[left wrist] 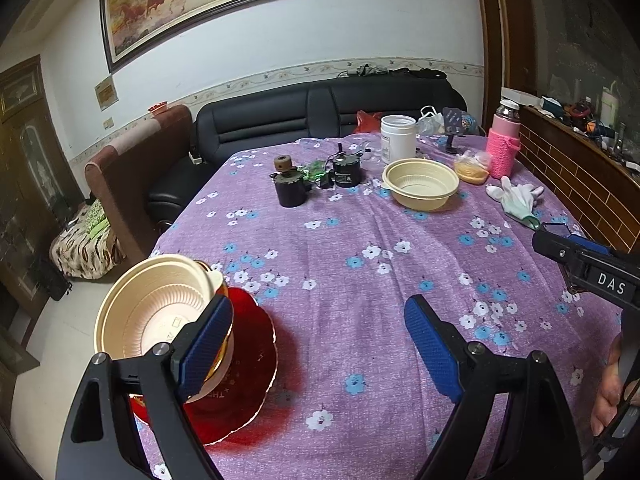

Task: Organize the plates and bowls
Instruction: 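Move both grippers across the table to the second beige bowl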

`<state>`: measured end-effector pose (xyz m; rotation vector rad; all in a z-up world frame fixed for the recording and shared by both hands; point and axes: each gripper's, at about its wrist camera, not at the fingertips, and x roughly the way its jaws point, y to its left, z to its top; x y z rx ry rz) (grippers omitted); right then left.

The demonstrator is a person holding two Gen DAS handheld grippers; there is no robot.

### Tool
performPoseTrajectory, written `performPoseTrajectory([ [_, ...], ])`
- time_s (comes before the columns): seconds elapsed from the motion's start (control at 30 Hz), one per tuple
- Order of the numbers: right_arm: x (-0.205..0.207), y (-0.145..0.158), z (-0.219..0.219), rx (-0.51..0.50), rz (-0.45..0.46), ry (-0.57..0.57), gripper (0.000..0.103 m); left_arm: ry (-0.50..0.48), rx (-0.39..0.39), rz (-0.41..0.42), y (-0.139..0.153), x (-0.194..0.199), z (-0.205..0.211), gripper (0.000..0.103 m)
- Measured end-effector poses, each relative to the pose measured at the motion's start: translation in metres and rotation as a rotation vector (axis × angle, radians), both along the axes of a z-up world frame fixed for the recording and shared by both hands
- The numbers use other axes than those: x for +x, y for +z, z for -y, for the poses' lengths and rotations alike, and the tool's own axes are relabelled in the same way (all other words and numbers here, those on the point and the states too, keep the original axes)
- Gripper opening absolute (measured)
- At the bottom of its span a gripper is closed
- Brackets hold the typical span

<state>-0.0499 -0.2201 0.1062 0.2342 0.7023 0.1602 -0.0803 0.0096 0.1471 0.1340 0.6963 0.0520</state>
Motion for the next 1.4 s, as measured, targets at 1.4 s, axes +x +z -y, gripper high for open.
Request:
performPoseTrajectory([
  [1.4,-0.004,-0.005,0.005,0.004,-0.022,-0.005,0.077,-0.028,0.009,-0.012,-0.006,-0.002,0.011,0.088],
])
